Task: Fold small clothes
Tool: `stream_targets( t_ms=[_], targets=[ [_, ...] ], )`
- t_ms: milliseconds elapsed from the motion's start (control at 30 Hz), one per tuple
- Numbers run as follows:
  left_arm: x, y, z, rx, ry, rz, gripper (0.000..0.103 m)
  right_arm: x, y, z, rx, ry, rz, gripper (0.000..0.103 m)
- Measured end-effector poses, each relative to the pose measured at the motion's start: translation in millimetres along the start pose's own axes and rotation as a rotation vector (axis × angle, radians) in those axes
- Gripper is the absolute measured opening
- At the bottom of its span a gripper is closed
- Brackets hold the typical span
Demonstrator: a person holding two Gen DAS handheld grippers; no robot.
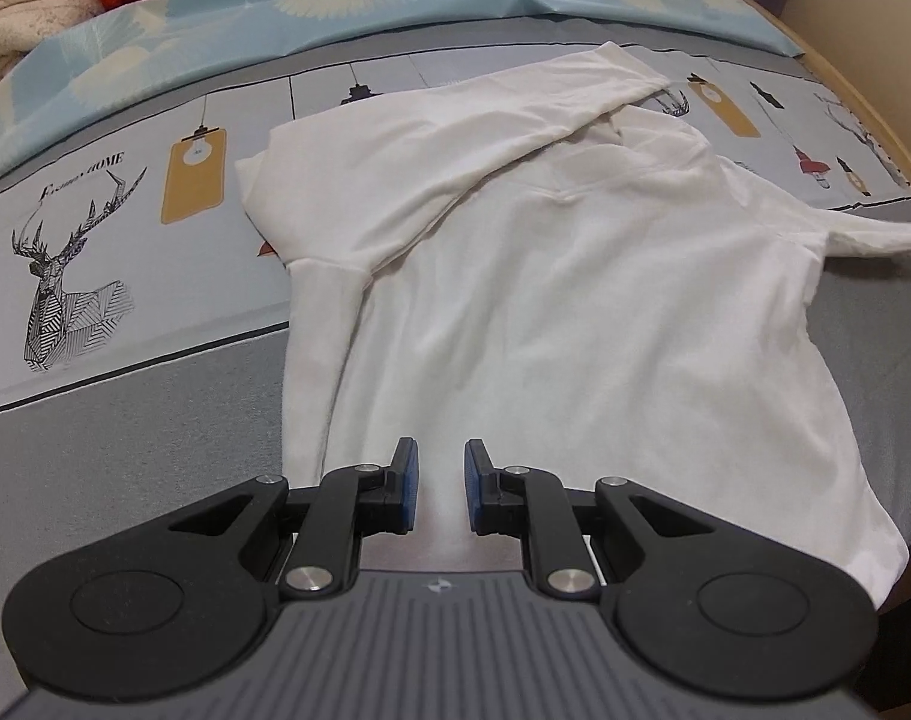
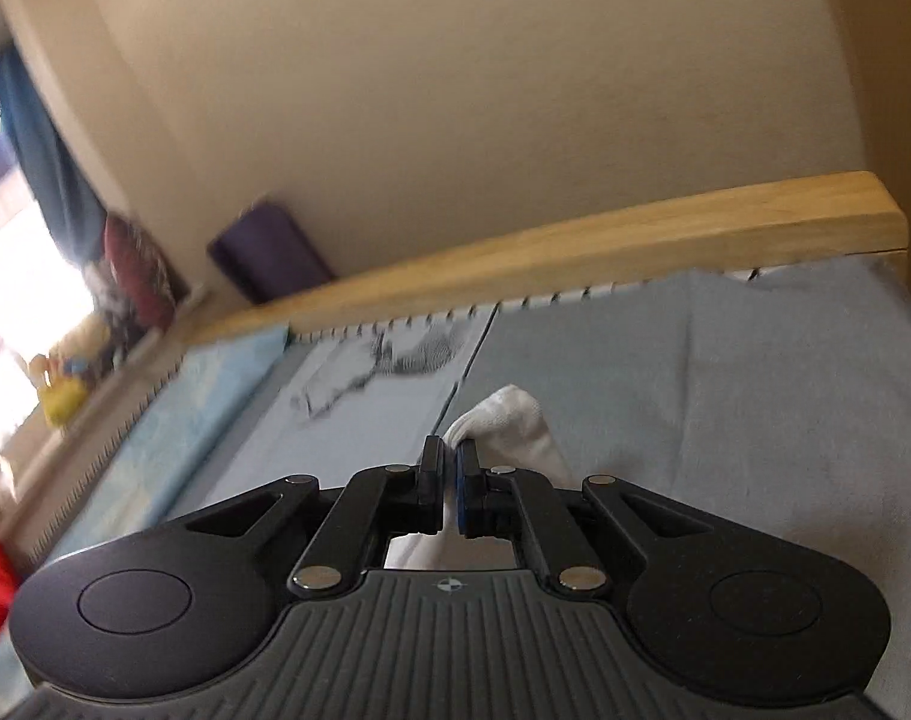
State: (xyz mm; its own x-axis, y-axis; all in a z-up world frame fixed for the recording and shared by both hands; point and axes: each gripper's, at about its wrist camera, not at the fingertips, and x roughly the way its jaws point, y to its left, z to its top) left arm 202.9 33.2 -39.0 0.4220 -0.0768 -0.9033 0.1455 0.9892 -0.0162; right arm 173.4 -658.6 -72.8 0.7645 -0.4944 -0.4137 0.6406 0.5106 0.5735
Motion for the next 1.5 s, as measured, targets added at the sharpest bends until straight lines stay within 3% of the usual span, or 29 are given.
stream_targets(
  t_ms=[100,167,200,267,300,333,400,500,567,667,767,833,900,1033,1100,1133,1167,1200,1333,1500],
  targets=[
    [-1,-1,0,0.005,-0.002,-0.006,0.018,-21,1,8,-0.05,-0.163,0.091,0.003],
    [0,0,-1,0.003,0.004,-0.006,0.018,-19,-5,8,-0.054,-0.171,0.08,0.003],
    [1,0,-2,0.002,0.009,-0.006,0.018,-7,-8,3,-0.096,-0.116,-0.022,0.003],
    [1,2,-3,-0.001,0.016,-0.007,0.018,27,-22,-14,-0.131,0.083,-0.22,0.004],
    [1,3,-4,-0.002,0.017,-0.008,0.018,40,-36,-24,-0.087,0.182,-0.268,0.004],
    [1,5,-5,-0.005,0.019,-0.009,0.018,44,-49,-30,-0.025,0.228,-0.312,0.005],
    [1,8,-7,-0.014,0.02,-0.004,0.018,39,-54,-29,0.003,0.216,-0.376,0.01],
    [-1,11,-6,-0.036,0.008,-0.001,0.018,14,-25,-20,-0.092,0.089,-0.419,0.017],
    [-3,12,-4,-0.058,-0.021,0.005,0.018,2,-1,-17,-0.131,0.032,-0.371,0.028],
    [-8,8,4,-0.085,-0.095,0.025,0.018,-15,49,-33,-0.164,0.06,-0.17,0.03],
    [-9,4,13,-0.121,-0.16,0.055,0.018,-23,111,-73,-0.246,0.213,0.117,0.03],
    [-8,-1,19,-0.131,-0.193,0.072,0.018,-19,143,-110,-0.257,0.393,0.307,0.03],
    [-6,-5,24,-0.127,-0.218,0.087,0.018,-12,168,-150,-0.278,0.571,0.401,0.029],
    [-2,-15,32,-0.109,-0.271,0.097,0.024,-10,195,-212,-0.399,0.735,0.381,0.029],
    [1,-21,38,-0.092,-0.307,0.085,0.024,-5,200,-238,-0.492,0.804,0.313,0.029],
    [5,-24,44,-0.08,-0.324,0.074,0.024,-3,195,-244,-0.527,0.821,0.277,0.023],
    [10,-27,51,-0.07,-0.335,0.072,0.024,-4,194,-248,-0.542,0.795,0.264,0.006],
    [16,-31,61,-0.062,-0.345,0.075,0.024,-6,192,-249,-0.558,0.774,0.233,0.0],
    [49,-49,106,-0.054,-0.365,0.055,0.024,4,186,-242,-0.422,0.81,0.168,0.0],
    [101,-87,167,-0.009,-0.339,-0.001,0.024,11,193,-238,-0.483,0.736,0.117,0.0]
  ],
)
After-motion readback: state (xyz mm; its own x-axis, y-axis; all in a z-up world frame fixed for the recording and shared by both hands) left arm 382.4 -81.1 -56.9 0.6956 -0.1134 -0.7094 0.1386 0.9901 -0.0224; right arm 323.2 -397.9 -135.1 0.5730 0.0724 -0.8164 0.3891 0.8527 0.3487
